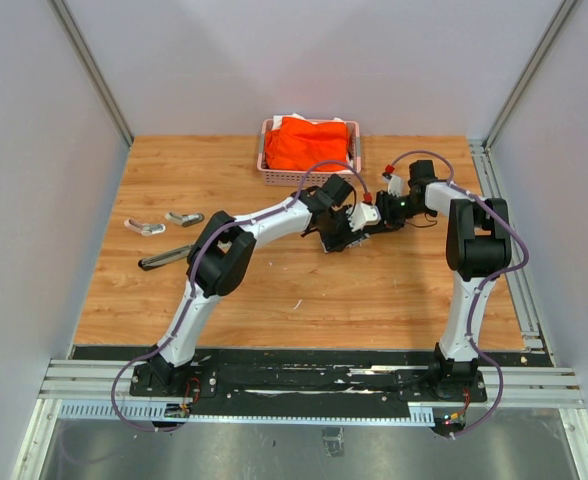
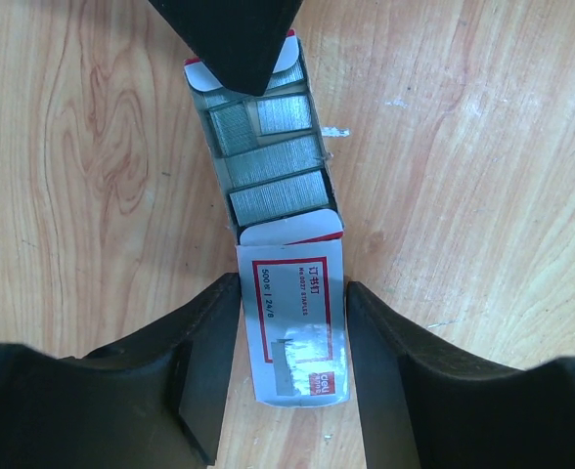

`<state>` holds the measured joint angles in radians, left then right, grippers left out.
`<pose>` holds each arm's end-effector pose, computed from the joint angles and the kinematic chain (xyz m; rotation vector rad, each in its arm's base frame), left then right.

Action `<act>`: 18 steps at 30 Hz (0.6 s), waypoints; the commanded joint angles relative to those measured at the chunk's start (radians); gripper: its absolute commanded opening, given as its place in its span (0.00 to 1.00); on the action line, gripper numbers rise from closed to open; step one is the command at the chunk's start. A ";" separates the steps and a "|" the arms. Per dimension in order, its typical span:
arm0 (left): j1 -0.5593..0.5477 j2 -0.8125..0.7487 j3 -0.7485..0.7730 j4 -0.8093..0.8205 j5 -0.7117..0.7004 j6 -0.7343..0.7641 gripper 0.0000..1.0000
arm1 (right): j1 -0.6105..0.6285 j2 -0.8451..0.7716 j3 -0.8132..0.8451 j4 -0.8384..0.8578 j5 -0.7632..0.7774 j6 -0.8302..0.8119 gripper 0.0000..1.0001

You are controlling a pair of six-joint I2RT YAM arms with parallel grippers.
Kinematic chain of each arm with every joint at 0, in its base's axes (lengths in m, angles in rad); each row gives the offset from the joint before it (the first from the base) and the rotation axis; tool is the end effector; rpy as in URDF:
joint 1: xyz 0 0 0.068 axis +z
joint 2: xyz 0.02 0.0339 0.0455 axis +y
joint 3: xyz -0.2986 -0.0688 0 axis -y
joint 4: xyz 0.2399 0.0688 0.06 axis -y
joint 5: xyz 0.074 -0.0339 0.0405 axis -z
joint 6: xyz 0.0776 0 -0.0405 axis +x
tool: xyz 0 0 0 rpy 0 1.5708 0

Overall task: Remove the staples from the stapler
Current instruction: Close the staple box at the center of the board.

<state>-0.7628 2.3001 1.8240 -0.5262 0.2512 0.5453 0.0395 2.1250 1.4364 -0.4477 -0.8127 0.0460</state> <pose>0.3770 -0.3871 0.1538 1.6419 1.9857 -0.4048 0.4515 0.0742 0.1458 -0.2323 2.5336 1.1128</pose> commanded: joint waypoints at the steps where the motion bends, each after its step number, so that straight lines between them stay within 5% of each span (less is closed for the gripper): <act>1: -0.024 0.037 -0.070 -0.093 -0.074 0.043 0.52 | 0.016 0.039 -0.025 -0.018 0.027 -0.002 0.26; 18: -0.026 -0.006 -0.141 -0.065 -0.097 -0.018 0.52 | 0.016 0.016 -0.043 -0.018 0.055 0.005 0.26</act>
<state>-0.7815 2.2494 1.7409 -0.4824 0.1959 0.5533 0.0402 2.1250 1.4273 -0.4408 -0.8120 0.0532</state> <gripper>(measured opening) 0.516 0.260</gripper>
